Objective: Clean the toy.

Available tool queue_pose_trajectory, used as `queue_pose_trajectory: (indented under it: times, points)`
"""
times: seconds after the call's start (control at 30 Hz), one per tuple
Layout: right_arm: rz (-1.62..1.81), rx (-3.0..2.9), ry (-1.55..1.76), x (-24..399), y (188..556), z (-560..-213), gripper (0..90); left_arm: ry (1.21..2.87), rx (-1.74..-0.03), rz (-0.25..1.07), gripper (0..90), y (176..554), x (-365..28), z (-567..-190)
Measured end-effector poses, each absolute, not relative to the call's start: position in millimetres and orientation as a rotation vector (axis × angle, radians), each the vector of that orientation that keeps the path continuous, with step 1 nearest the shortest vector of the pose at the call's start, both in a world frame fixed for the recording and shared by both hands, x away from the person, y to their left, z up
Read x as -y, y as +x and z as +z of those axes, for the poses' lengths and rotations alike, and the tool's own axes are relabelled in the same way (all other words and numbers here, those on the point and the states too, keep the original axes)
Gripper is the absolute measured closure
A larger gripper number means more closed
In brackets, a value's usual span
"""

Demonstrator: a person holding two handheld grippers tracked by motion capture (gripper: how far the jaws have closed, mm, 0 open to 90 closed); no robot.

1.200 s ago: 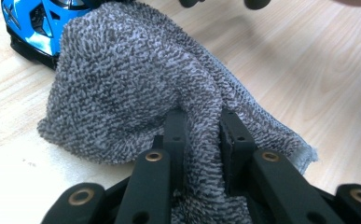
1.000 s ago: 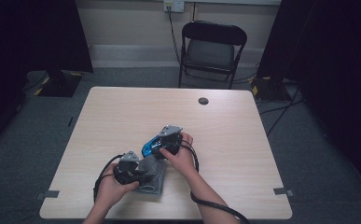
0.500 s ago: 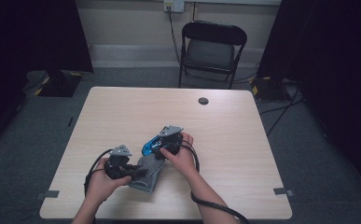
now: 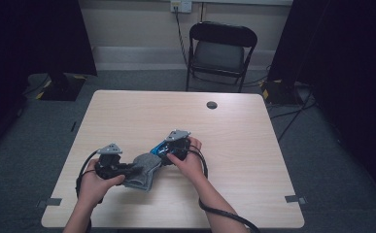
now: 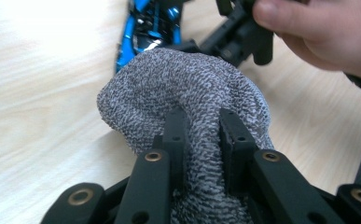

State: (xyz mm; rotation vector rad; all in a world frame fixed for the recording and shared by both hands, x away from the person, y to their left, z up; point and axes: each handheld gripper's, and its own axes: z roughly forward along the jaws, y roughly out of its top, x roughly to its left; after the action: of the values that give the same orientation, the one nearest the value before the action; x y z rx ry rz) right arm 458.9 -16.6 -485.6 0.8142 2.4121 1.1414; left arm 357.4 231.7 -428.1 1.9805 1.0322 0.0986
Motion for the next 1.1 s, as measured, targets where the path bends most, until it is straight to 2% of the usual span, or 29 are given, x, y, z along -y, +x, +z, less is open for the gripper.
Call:
queue_pose_trajectory:
  times: [0.33,0.43,0.67,1.1]
  points:
    - [1.145,-2.41,0.81,17.3,458.5,-486.3,12.4,1.797,-1.146,0.303,74.9,362.5,-260.9,-433.7]
    - [1.144,-2.414,0.807,17.5,458.9,-486.0,12.4,1.808,-1.178,0.353,74.9,365.8,-264.8,-440.9]
    - [1.143,-2.41,0.807,17.1,458.3,-486.2,12.4,1.826,-1.279,0.33,75.2,374.4,-272.0,-465.9]
    - [1.149,-2.403,0.807,17.2,457.6,-486.9,12.4,1.969,-1.241,0.267,74.7,386.5,-241.6,-483.7]
